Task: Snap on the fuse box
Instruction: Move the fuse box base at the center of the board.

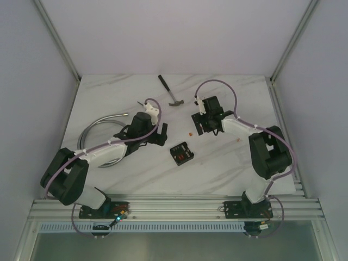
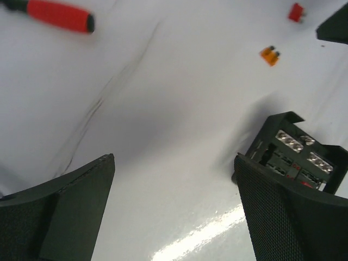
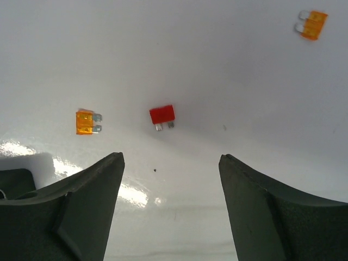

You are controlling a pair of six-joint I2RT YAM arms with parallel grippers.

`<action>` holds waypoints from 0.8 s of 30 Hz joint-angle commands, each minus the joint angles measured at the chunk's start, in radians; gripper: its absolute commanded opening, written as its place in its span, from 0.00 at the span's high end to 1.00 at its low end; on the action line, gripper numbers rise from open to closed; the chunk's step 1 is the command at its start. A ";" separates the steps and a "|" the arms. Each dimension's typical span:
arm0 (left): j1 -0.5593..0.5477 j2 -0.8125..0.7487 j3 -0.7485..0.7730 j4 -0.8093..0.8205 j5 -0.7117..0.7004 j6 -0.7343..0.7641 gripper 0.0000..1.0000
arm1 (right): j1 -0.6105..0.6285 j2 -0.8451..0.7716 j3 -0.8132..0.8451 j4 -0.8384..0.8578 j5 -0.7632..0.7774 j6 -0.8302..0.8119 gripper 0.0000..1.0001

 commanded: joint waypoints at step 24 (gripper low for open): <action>0.090 -0.172 -0.181 0.099 -0.071 -0.270 0.00 | 0.001 0.287 0.345 -0.245 -0.097 -0.147 0.55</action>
